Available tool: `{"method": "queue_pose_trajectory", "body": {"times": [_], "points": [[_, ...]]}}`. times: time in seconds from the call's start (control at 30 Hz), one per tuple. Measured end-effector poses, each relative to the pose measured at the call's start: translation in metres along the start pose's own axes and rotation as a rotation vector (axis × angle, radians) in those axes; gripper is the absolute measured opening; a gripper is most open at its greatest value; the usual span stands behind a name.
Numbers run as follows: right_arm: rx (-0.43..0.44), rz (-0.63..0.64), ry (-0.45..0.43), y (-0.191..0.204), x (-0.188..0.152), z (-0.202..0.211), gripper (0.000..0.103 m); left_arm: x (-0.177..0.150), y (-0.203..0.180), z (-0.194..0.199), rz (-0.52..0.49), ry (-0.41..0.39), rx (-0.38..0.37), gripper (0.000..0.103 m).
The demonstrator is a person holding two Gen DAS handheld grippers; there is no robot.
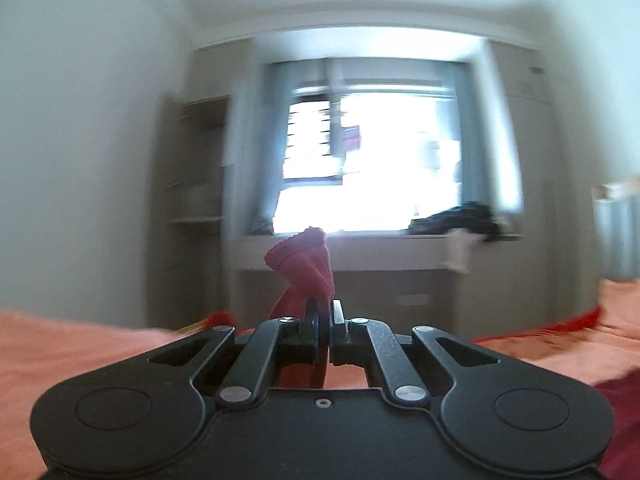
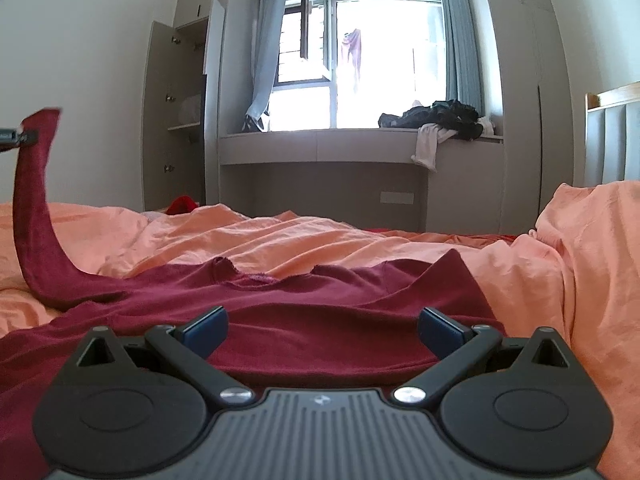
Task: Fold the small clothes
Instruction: 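Carry the sleeve with the left gripper across the shirt body and release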
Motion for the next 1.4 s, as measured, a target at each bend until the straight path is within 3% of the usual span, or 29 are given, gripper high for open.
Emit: {"method": "queue_pose_trajectory", "body": {"times": [0.17, 0.33, 0.47, 0.67, 0.77, 0.83, 0.9, 0.97, 1.07, 1.17, 1.33, 1.4], "points": [[-0.023, -0.034, -0.029, -0.005, 0.005, 0.006, 0.103, -0.008, -0.088, 0.008, -0.046, -0.015, -0.182, 0.004], [-0.055, -0.071, -0.046, -0.012, 0.008, 0.009, 0.103, -0.042, -0.166, 0.028, -0.09, 0.025, -0.349, 0.004], [-0.092, -0.102, -0.042, -0.019, 0.009, 0.008, 0.103, -0.084, -0.21, 0.037, -0.134, 0.118, -0.45, 0.004], [-0.106, -0.145, -0.04, -0.029, 0.008, 0.011, 0.103, -0.141, -0.229, 0.052, -0.171, 0.285, -0.554, 0.009], [-0.103, -0.145, -0.04, -0.028, 0.007, 0.011, 0.103, -0.153, -0.227, 0.056, -0.158, 0.348, -0.601, 0.024], [-0.096, -0.143, -0.035, -0.026, 0.007, 0.011, 0.103, -0.158, -0.225, 0.059, -0.164, 0.378, -0.617, 0.057], [-0.088, -0.139, -0.029, -0.024, 0.007, 0.009, 0.103, -0.16, -0.217, 0.062, -0.158, 0.397, -0.624, 0.074], [-0.076, -0.128, -0.021, -0.02, 0.006, 0.008, 0.103, -0.155, -0.205, 0.06, -0.139, 0.419, -0.633, 0.079], [-0.055, -0.11, -0.001, -0.013, 0.004, 0.004, 0.103, -0.145, -0.183, 0.055, -0.084, 0.461, -0.606, 0.087], [-0.031, -0.09, 0.031, -0.006, 0.001, -0.001, 0.103, -0.136, -0.146, 0.039, -0.001, 0.497, -0.509, 0.092], [0.006, -0.038, 0.088, 0.009, -0.009, -0.01, 0.103, -0.142, -0.077, -0.013, 0.099, 0.564, -0.196, 0.092], [0.02, -0.025, 0.105, 0.013, -0.013, -0.013, 0.103, -0.148, -0.052, -0.037, 0.136, 0.581, -0.119, 0.09]]}}
Point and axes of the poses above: each gripper's, at about its wrist camera, not at the fingertips, and z roughly against the way its jaws point, y to its left, x to its top, the point moved 1 cm from there along -z, roughly the way its jaws point, and after that the axes turned 2 degrees about -z, right-handed, at the moved point
